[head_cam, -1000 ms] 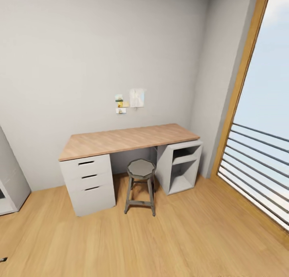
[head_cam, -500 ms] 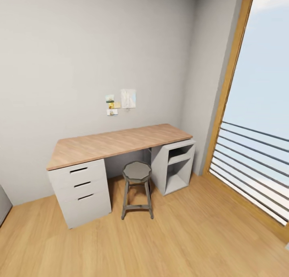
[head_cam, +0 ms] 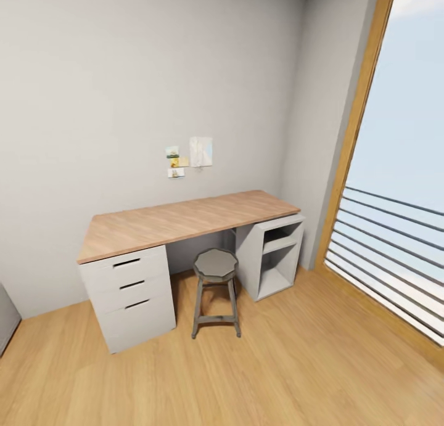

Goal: Attach the digital camera to the camera tripod in the bedroom.

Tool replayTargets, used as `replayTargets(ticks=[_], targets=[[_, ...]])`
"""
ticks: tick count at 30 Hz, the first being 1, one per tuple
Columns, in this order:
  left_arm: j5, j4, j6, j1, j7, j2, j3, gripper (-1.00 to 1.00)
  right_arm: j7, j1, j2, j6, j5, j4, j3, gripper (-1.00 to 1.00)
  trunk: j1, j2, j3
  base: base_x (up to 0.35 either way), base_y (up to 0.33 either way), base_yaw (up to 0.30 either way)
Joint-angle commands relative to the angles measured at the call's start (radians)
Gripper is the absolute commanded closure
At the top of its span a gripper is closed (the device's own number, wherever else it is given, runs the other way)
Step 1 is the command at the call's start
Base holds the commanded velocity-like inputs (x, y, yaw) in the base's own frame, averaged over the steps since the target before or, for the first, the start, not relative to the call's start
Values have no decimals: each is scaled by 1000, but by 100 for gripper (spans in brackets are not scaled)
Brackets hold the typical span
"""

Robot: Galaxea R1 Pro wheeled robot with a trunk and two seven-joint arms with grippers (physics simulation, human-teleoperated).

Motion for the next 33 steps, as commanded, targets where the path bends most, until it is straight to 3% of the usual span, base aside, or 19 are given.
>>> replayTargets(ticks=[1, 22, 33], targets=[[4, -1, -2, 0, 0, 0, 2, -100, -1, 0, 0, -2, 9, 0, -1, -100, 0, 0, -1, 1, 9, -1], [3, -1, -2, 0, 1, -1, 3, -100, 0, 0, 2, -2, 7, 0, -1, -100, 0, 0, -1, -61, 168, -2], [5, 0, -2, 0, 1, 0, 6, -100, -1, 0, 3, -1, 5, 0, -3, -100, 0, 0, -1, -1, 8, -187]])
